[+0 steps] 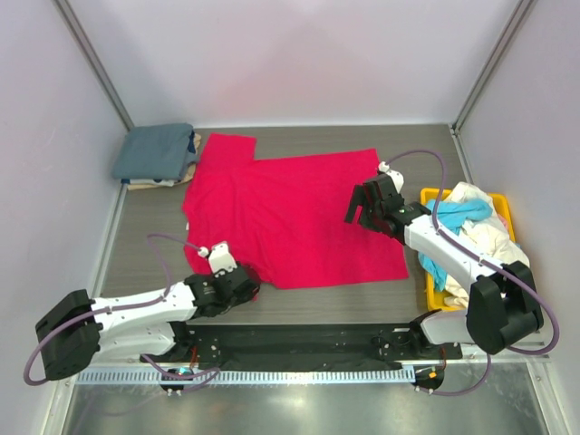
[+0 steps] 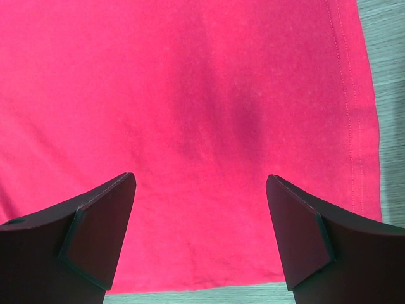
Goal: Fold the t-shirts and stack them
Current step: Flatten the tshirt out
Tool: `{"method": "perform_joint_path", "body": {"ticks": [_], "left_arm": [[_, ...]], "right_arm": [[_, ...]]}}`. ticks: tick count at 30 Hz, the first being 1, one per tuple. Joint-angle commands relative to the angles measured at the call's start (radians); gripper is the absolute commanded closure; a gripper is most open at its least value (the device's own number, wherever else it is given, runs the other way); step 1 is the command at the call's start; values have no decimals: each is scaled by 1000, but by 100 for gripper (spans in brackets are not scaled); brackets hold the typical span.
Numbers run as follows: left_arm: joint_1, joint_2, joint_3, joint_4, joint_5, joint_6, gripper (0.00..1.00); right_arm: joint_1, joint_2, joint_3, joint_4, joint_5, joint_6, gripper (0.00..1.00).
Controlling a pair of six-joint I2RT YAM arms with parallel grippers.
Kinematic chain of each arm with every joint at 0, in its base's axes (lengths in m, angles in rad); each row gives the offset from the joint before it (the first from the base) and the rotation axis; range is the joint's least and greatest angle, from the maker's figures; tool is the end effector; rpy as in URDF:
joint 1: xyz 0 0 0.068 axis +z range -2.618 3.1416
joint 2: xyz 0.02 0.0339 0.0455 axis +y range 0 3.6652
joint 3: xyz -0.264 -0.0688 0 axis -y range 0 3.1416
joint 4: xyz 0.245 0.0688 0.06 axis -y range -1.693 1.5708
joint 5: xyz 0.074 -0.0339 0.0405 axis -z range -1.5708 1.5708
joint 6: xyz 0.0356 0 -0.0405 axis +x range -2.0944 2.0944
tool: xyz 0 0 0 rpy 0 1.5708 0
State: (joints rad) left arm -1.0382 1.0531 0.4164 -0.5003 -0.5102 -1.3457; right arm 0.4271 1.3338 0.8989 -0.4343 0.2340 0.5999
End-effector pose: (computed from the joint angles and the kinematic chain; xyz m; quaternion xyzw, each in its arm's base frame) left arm 0.0994 -0.1343 0.1502 -0.1984 0.9255 -0.1023 0.3060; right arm 0.2543 0.1067 0.2383 0.1204 0.9257 0.0722 0.3511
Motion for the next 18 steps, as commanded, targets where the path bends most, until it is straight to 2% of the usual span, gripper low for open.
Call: {"method": "perform_joint_path", "body": {"ticks": [1, 4, 5, 8, 9, 10, 18], "left_arm": [[7, 56, -19, 39, -4, 26, 65], [10, 74, -10, 78, -27, 59, 73], [12, 85, -10, 88, -34, 74, 81], [24, 103, -5, 132, -36, 109, 93], [32, 110, 11, 132, -31, 135, 100], [32, 107, 28, 122, -28, 151, 100], [30, -94, 333, -462, -28, 191, 100]], "right_arm": [[-1, 1, 2, 28, 22, -11, 9], [-1, 1, -5, 32, 25, -15, 10], [-1, 1, -6, 31, 25, -15, 10], [-1, 1, -11, 34, 28, -20, 10], [-1, 2, -12, 34, 28, -23, 10], [-2, 1, -12, 32, 22, -23, 10], [-1, -96, -9, -20, 19, 6, 10]]}}
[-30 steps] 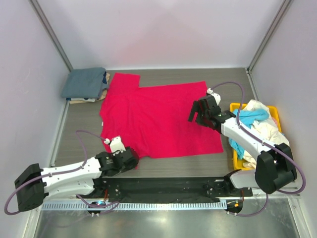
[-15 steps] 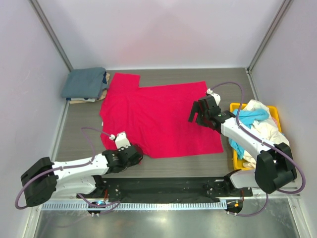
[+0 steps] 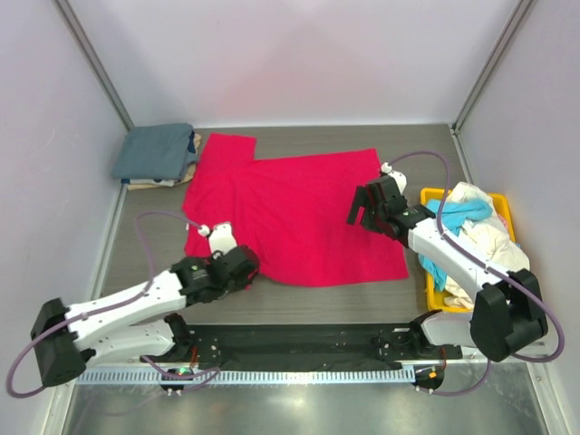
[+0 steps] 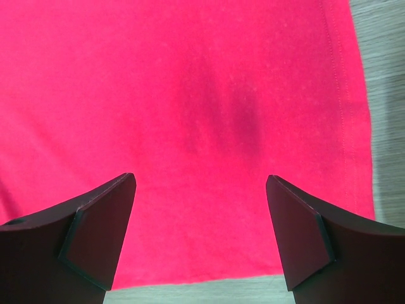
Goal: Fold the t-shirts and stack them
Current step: Flatten the tshirt out
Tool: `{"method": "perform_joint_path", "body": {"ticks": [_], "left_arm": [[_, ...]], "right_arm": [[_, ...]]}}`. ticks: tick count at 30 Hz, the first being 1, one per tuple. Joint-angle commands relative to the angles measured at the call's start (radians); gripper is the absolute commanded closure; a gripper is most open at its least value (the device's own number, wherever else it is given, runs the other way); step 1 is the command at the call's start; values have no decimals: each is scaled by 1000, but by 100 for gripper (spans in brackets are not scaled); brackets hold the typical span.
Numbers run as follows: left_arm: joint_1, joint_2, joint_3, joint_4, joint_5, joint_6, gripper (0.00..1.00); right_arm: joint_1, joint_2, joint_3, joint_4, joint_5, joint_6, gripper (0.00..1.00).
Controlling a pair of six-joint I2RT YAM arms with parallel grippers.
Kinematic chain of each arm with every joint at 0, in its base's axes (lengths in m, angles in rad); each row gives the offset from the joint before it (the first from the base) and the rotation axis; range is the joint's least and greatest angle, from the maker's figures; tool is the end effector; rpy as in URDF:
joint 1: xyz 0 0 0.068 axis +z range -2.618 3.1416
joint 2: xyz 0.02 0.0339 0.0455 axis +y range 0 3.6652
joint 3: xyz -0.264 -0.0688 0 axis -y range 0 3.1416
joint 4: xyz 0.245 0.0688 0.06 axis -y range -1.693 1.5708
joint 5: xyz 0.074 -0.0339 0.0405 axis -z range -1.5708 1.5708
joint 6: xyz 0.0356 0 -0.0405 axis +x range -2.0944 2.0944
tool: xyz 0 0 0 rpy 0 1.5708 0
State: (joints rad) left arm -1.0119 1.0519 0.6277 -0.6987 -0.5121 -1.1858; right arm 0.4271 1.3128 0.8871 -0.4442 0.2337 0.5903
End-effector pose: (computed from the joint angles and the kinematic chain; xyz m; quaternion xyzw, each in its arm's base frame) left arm 0.1116 -0.1455 0.2019 -0.1379 0.9348 -0.0791 0.3176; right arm 0.2497 0.1046 0.2392 0.1159 0.9264 0.0704 0.3511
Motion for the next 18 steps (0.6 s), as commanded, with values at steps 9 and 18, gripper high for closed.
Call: {"method": "perform_joint_path", "body": {"ticks": [9, 18], "left_arm": [[-2, -240, 270, -565, 126, 28, 100], [-2, -239, 236, -630, 164, 78, 99]], "right_arm": [[-1, -213, -94, -247, 113, 166, 9], [31, -365, -282, -340, 38, 344, 9]]}}
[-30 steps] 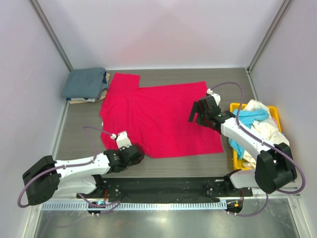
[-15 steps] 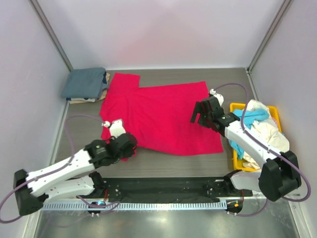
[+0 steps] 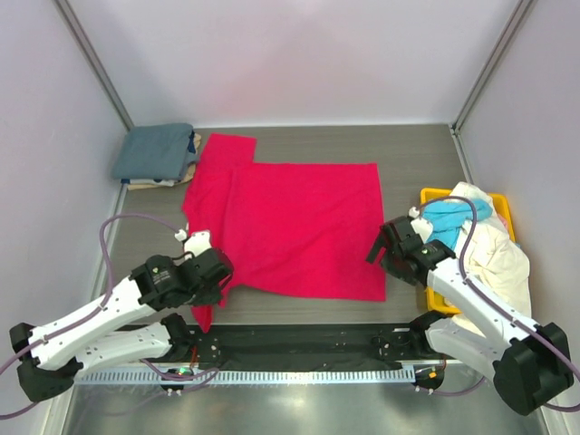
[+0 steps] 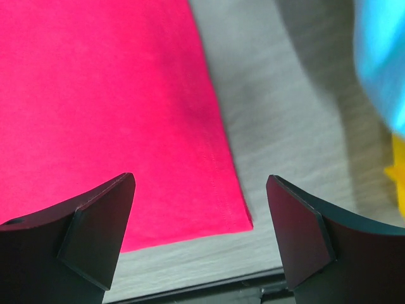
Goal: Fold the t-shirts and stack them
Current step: Flatten the tshirt out, then fold the tshirt
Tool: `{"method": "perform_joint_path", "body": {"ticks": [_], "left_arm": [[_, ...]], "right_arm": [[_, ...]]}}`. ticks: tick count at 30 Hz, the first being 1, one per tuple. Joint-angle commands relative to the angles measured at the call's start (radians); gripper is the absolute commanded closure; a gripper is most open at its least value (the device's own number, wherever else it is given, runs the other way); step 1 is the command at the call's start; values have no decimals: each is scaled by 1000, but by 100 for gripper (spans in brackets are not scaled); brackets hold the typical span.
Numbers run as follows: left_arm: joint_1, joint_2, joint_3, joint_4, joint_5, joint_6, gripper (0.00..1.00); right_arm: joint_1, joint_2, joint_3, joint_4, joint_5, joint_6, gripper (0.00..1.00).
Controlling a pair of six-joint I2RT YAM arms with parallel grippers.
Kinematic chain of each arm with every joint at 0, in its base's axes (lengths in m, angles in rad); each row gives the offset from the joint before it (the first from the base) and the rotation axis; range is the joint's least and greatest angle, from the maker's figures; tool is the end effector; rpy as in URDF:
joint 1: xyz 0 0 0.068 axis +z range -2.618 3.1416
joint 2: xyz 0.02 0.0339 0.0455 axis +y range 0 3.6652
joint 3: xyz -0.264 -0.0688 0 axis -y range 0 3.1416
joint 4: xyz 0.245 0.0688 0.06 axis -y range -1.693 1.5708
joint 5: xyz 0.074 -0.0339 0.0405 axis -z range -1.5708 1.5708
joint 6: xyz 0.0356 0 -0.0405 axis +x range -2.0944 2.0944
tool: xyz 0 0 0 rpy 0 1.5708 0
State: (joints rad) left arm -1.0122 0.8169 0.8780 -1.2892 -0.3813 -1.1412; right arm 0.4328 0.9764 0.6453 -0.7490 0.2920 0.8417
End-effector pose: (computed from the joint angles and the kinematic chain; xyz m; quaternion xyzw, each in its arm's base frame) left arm 0.0728 -0.0915 0.2800 -0.0946 0.9634 -0.0588 0.2438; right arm 0.1625 0.0638 0.2140 0.2295 0.9326 0.0296 0.2771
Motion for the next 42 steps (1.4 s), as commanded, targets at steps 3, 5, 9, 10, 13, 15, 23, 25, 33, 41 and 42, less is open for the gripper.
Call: {"method": "perform_joint_path", "body": {"ticks": [3, 5, 9, 10, 13, 15, 23, 25, 33, 41, 42], "left_arm": [[-2, 4, -74, 74, 65, 38, 100], [-2, 16, -91, 96, 79, 38, 100], [-2, -5, -89, 100, 65, 28, 100], [-2, -22, -89, 96, 62, 20, 100], [-2, -47, -96, 93, 53, 12, 100], [-2, -59, -94, 90, 47, 6, 100], [-2, -62, -90, 80, 39, 0, 100], [-2, -68, -82, 71, 38, 3, 100], [-2, -4, 99, -35, -92, 83, 100], [97, 217, 257, 120, -151, 426, 100], [133, 267, 271, 158, -130, 508, 100]], "right_arm": [[99, -27, -88, -56, -5, 151, 9], [159, -19, -110, -50, -25, 189, 14], [243, -1, -141, -43, -25, 273, 21], [257, 1, -147, -44, -24, 290, 23], [296, 11, -168, -30, -14, 335, 32], [305, 21, -179, -21, -10, 349, 39], [310, -5, -190, -10, -1, 350, 93], [311, -18, -184, -24, -1, 350, 99], [310, -111, -20, -156, 58, 327, 99], [281, 123, 240, -130, 188, 200, 99], [261, 143, 276, -119, 190, 151, 99]]}}
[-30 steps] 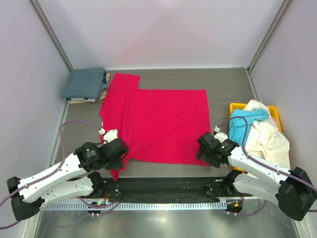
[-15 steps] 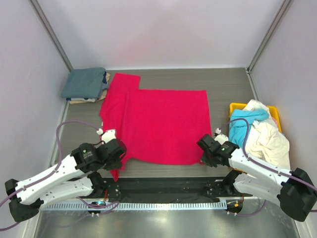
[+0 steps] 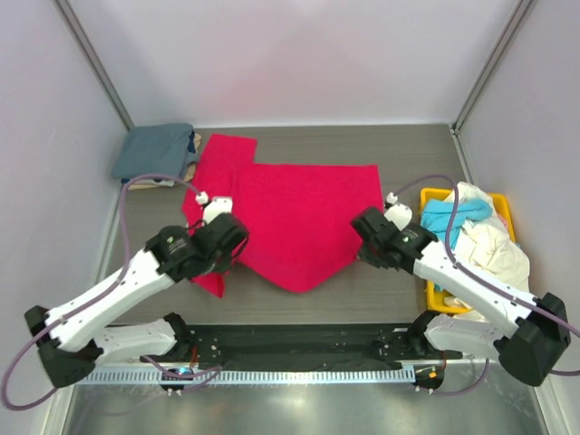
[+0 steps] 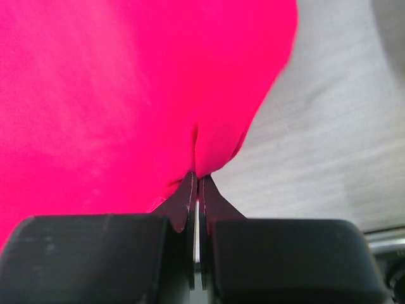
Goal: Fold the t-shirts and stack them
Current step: Fold the tshirt
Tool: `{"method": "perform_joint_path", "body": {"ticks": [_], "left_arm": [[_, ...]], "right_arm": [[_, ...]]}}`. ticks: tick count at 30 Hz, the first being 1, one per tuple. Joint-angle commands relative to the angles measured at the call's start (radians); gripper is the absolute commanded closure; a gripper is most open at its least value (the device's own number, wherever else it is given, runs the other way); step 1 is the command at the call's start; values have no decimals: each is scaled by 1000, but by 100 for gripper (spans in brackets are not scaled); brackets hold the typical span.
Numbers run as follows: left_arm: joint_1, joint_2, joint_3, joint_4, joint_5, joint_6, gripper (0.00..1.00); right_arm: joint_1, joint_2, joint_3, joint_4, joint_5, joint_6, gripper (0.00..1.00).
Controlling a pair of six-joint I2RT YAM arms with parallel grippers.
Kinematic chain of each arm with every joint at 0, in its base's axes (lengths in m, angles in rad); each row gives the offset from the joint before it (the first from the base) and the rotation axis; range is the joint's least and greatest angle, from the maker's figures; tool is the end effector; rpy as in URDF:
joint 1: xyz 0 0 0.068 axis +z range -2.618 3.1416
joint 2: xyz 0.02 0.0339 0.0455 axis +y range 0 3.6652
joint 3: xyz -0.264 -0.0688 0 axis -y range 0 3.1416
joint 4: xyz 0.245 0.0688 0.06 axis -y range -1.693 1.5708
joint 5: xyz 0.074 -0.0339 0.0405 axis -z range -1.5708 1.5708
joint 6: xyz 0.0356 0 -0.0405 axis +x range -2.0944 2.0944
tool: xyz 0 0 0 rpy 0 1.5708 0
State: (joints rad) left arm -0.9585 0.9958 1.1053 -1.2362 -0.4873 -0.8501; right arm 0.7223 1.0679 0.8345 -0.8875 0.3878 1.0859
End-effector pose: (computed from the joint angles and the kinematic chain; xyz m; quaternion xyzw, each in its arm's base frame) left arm 0.1049 -0.1203 0.3262 -0.0018 0.9481 -0.0225 0.3171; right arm 0.1526 0.1165 0.2502 0.2152 0.9330 0.0559 0.2830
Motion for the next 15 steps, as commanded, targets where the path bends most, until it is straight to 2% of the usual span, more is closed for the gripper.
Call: {"method": "perform_joint_path", "body": {"ticks": [1, 4, 10, 15], "left_arm": [[113, 113, 59, 127, 18, 252, 100], [261, 193, 96, 201, 82, 374, 100], [363, 407, 209, 211, 90, 514, 100], [451, 543, 274, 231, 98, 569, 100]], "right_arm": [[-73, 67, 103, 47, 85, -119, 99], [-194, 133, 146, 107, 31, -219, 99], [-294, 259, 206, 183, -6, -323, 99], [-349, 349, 224, 239, -61, -365, 99]]}}
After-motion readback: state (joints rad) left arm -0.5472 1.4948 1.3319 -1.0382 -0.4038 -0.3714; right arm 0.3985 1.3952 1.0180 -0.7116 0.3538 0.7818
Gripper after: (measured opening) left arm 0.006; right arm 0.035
